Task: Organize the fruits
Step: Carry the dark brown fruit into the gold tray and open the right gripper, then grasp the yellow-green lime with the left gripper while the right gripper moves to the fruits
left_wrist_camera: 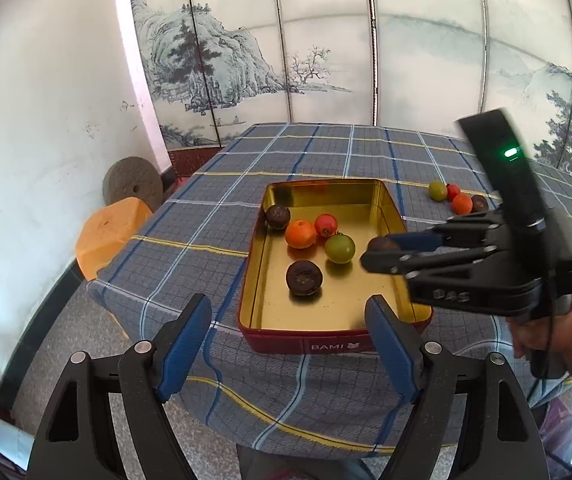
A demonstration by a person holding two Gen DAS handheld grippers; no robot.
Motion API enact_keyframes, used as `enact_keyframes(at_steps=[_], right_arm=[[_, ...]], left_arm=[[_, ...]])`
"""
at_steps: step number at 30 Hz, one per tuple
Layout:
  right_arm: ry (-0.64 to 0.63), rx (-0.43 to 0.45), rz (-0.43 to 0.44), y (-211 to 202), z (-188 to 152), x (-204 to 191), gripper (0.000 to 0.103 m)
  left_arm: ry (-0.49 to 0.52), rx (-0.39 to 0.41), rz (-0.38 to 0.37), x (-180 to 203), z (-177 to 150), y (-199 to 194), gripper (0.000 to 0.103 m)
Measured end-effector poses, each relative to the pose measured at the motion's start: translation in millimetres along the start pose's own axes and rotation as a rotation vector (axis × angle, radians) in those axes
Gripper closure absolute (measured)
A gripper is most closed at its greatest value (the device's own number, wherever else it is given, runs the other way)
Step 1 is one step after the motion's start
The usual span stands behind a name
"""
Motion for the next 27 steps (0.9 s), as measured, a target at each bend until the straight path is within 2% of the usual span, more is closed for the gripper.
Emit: enact_keyframes(at_steps=[9,13,14,16,22,24,27], right_arm=[[0.016,-0.043,-0.025,17.5,-3.4,2.9,0.072],[0.031,-0.034,-0.024,16.9,-2.2,5.2,0.07],[0.038,-0.028,-0.022,15.9,-1.1,6.3,0.069],[0.048,-0.01,-0.017,13.0,1.7,7.3,0.059],[0.063,0.052,-0.026,-7.7,3.7,14.3,0.051],[0.081,0.073,-0.032,-15.5,2.2,21.3,0.041],[0.109,0.101,-0.063,-29.2,-5.0,37.5,0.034]], left_arm=[[0.01,0.007,0.016,-1.7,-3.7,-2.9,0.018],[0.015,0.002,0.017,-1.3,-5.1,-1.9,0.016],[0.019,0.0,0.021,-0.4,-5.6,-1.4,0.016],[0.024,0.0,0.026,1.0,-7.0,-3.7,0.016],[0.033,-0.004,0.03,2.9,-7.5,-4.4,0.015],[0.037,-0.006,0.033,4.9,-8.0,-4.0,0.015],[0.051,-0.012,0.034,9.2,-8.4,-3.6,0.015]])
Point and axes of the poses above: each gripper's, at about its wrist camera, not at the fingertips, and y roughly the way its jaws point, x to its right, z to its top, the point moved 4 cm from there along y, roughly the way its jaws point, and after that the axes turned 2 degrees about y, right-handed, at the moved point
